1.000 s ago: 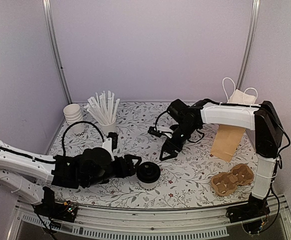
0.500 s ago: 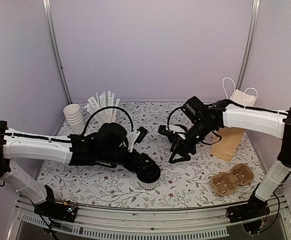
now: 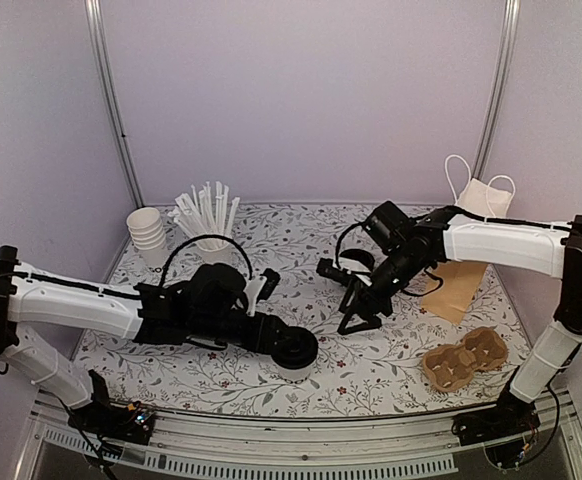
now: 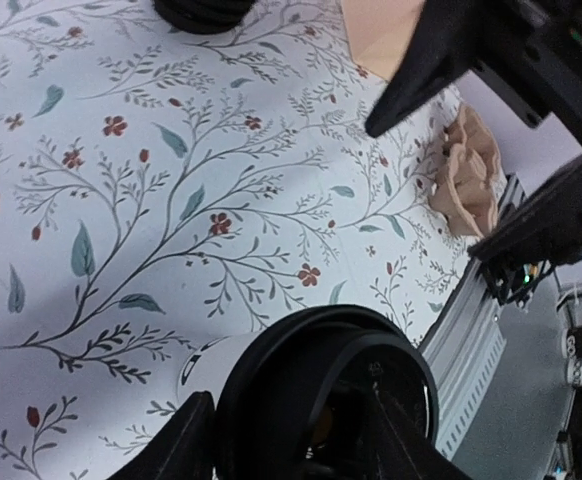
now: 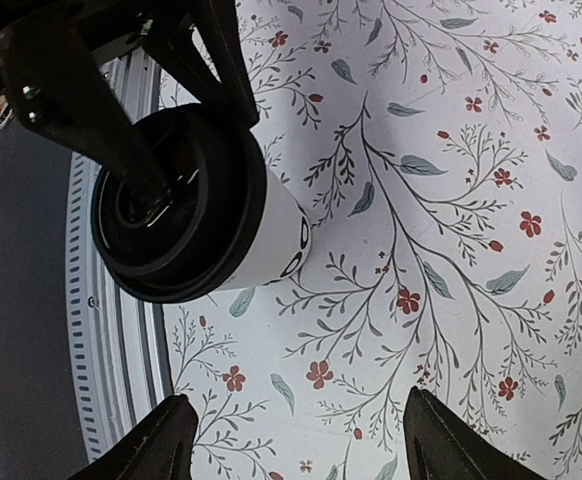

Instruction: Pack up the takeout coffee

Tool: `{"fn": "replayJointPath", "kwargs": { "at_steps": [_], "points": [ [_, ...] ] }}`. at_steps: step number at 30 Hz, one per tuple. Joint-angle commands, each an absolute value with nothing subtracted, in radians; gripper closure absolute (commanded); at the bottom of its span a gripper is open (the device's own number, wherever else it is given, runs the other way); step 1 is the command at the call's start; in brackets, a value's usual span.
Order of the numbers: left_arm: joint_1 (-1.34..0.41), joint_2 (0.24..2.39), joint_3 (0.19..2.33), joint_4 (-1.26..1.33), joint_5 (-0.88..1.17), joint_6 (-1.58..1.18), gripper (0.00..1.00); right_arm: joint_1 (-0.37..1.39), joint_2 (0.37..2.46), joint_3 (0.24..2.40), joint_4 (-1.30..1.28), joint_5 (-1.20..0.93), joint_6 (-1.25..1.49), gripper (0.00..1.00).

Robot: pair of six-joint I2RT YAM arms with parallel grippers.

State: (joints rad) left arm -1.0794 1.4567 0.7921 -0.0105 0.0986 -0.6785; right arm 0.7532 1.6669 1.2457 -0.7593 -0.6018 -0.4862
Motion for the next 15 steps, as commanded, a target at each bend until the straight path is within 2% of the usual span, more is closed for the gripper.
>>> {"fn": "replayJointPath", "kwargs": {
  "at_steps": [1, 5, 15],
  "points": [
    [-1.097, 1.379, 0.636, 0.077, -0.08, -0.96, 0.52, 0.757, 1.71, 1.263, -0.742, -0.73, -0.457, 0.26],
    [-1.149, 1.328, 0.528, 0.196, -0.211, -1.135, 0.55, 0.761, 1.804, 1.299, -0.775, -0.852, -0.426, 0.26],
    [-1.194, 1.383, 0.571, 0.192, -0.245, -1.135, 0.55, 0.764, 1.937, 1.397, -0.837, -1.039, -0.391, 0.26]
  ]
}}
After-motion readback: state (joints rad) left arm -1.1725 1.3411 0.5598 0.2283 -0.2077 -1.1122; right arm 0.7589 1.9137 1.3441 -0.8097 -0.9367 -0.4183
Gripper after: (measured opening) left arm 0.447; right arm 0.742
